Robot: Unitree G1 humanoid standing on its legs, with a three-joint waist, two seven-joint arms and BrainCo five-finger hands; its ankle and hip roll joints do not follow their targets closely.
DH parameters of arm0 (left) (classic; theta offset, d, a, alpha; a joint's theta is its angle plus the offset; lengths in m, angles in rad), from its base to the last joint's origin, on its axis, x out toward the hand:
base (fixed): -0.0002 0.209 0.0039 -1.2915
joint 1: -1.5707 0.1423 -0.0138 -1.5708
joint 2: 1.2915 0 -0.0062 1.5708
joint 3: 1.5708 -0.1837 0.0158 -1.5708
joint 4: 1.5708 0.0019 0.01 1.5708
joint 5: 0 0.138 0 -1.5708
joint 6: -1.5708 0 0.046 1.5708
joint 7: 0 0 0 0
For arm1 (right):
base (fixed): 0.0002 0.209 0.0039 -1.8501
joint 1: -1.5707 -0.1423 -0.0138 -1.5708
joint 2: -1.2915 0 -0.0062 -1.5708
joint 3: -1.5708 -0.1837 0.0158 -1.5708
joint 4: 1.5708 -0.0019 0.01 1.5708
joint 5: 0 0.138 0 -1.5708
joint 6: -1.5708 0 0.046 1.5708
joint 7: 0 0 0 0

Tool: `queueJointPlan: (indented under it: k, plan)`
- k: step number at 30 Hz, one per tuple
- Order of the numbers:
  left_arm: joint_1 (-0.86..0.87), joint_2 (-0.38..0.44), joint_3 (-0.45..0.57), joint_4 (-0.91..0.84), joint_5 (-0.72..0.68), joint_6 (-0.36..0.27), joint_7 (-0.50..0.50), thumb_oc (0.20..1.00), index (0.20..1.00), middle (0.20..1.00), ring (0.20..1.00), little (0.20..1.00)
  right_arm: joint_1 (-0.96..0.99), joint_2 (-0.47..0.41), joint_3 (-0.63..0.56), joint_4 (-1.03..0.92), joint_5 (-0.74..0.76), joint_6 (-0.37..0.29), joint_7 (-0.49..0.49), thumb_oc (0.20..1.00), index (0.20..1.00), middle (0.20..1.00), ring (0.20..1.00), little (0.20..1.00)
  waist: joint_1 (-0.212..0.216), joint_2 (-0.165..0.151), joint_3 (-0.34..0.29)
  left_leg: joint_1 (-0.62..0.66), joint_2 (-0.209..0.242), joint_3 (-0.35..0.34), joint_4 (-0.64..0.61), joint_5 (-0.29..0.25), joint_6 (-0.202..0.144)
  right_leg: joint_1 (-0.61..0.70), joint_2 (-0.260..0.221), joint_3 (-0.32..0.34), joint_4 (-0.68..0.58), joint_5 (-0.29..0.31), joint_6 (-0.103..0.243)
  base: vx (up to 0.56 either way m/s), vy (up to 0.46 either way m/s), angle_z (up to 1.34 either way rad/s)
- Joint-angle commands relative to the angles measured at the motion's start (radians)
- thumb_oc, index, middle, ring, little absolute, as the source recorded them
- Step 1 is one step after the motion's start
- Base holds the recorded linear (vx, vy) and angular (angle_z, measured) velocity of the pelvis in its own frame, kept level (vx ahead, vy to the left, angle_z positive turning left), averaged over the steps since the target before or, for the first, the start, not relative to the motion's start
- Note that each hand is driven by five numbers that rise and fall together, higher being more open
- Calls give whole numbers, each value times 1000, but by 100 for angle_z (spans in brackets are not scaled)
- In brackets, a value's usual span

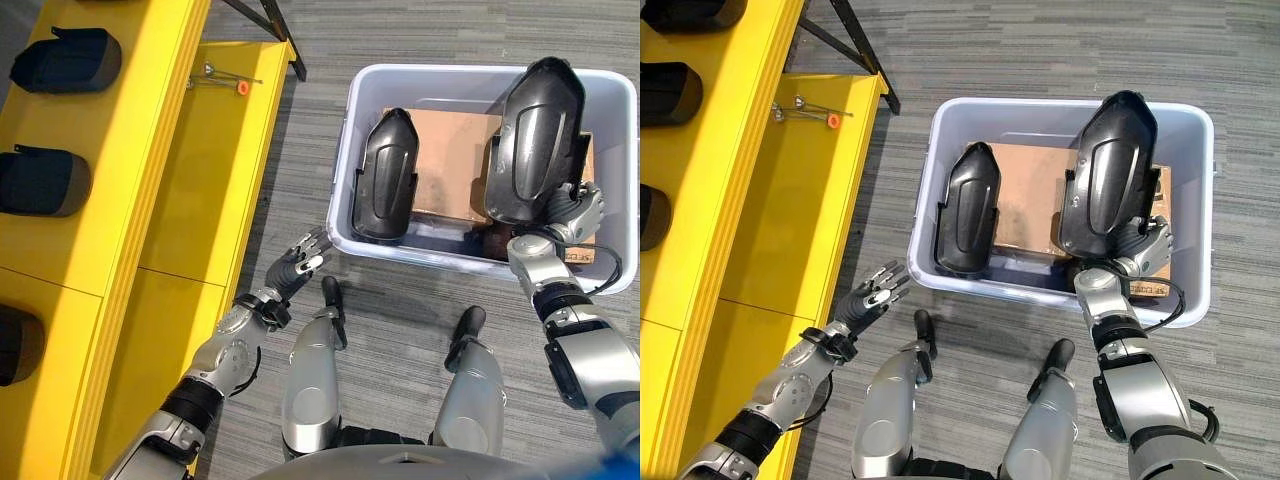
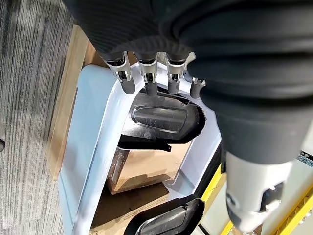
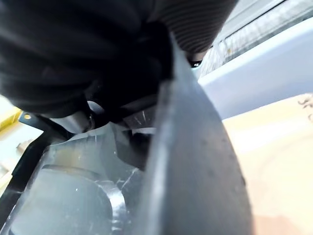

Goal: Move parts from the plastic box to the shelf.

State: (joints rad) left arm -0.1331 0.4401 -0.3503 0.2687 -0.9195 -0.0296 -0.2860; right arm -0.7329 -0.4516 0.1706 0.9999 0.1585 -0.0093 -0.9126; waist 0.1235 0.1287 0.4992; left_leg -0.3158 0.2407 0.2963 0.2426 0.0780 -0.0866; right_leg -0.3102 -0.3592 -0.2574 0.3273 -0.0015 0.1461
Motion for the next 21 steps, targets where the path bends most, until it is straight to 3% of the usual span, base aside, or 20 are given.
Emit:
queueJointPlan:
  k: [1,9,13,21]
  plan:
    - [-1,20,15,-74,14,-25,-36,1000,1000,1000,1000,1000,-33,-25,14,-97,46,-95,83,200,200,200,200,200,21,-3,21,41,2,-44,-5,-51,1,4,-17,-44,84,-47,8,43,-5,-2]
    - [75,0,60,-94,42,-32,-10,1000,1000,1000,1000,1000,68,10,63,-313,98,-110,322,200,200,200,200,200,12,-25,-35,144,20,-37,-96,-14,-14,109,0,-61,26,-53,-3,65,41,-4]
    - [147,-31,110,-92,79,-50,11,1000,1000,1000,1000,1000,188,55,86,-481,144,-74,455,200,200,200,200,200,12,-43,-102,212,19,-32,-141,-1,-20,203,13,-82,-45,-46,-4,144,178,2]
    - [206,-34,139,-87,173,-60,20,1000,1000,1000,1000,1000,274,123,120,-564,179,-38,520,200,200,200,200,200,36,-56,-176,270,-2,-21,-152,-7,-5,296,-21,-135,-84,-21,12,70,216,9]
